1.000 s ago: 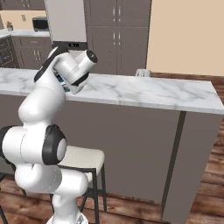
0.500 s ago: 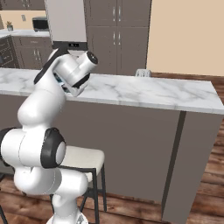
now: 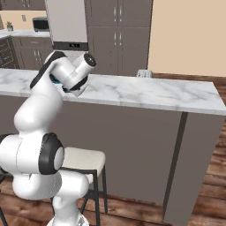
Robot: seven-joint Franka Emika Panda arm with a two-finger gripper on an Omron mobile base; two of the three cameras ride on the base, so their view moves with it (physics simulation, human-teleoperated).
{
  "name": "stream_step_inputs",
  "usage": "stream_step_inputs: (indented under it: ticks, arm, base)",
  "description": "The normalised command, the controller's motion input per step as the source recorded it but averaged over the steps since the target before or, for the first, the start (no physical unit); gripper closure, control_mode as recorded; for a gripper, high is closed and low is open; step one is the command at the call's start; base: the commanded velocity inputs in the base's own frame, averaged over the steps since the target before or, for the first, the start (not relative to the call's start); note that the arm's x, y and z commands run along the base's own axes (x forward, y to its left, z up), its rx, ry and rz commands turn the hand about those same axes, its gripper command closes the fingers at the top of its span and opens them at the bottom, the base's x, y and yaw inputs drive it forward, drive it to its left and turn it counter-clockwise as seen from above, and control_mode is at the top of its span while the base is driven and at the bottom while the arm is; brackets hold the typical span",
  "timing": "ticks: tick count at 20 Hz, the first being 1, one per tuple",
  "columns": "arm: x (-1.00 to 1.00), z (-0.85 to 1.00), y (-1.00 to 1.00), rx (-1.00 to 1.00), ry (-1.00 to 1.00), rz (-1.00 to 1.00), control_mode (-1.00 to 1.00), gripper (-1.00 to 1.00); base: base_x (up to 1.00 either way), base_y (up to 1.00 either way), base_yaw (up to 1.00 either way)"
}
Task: Stack the yogurt containers by placing the smaller containers on top of the larger containers.
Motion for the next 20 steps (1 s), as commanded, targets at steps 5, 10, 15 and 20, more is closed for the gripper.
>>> stream_step_inputs:
  ticks: [5, 10, 15, 20]
  arm:
    - [0.21, 0.00, 0.00, 0.00, -0.05, 0.01, -1.00, -1.00]
    - [0.41, 0.00, 0.00, 0.00, 0.01, 0.05, -1.00, -1.00]
    - [0.14, 0.00, 0.02, -0.07, -0.01, 0.05, -1.00, -1.00]
    - [-0.12, -0.12, 0.04, -0.13, -0.06, 0.02, -1.00, -1.00]
  base:
    - [0.00, 0.00, 0.00]
    - [0.00, 0.00, 0.00]
    - [0.00, 0.00, 0.00]
    - [0.00, 0.00, 0.00]
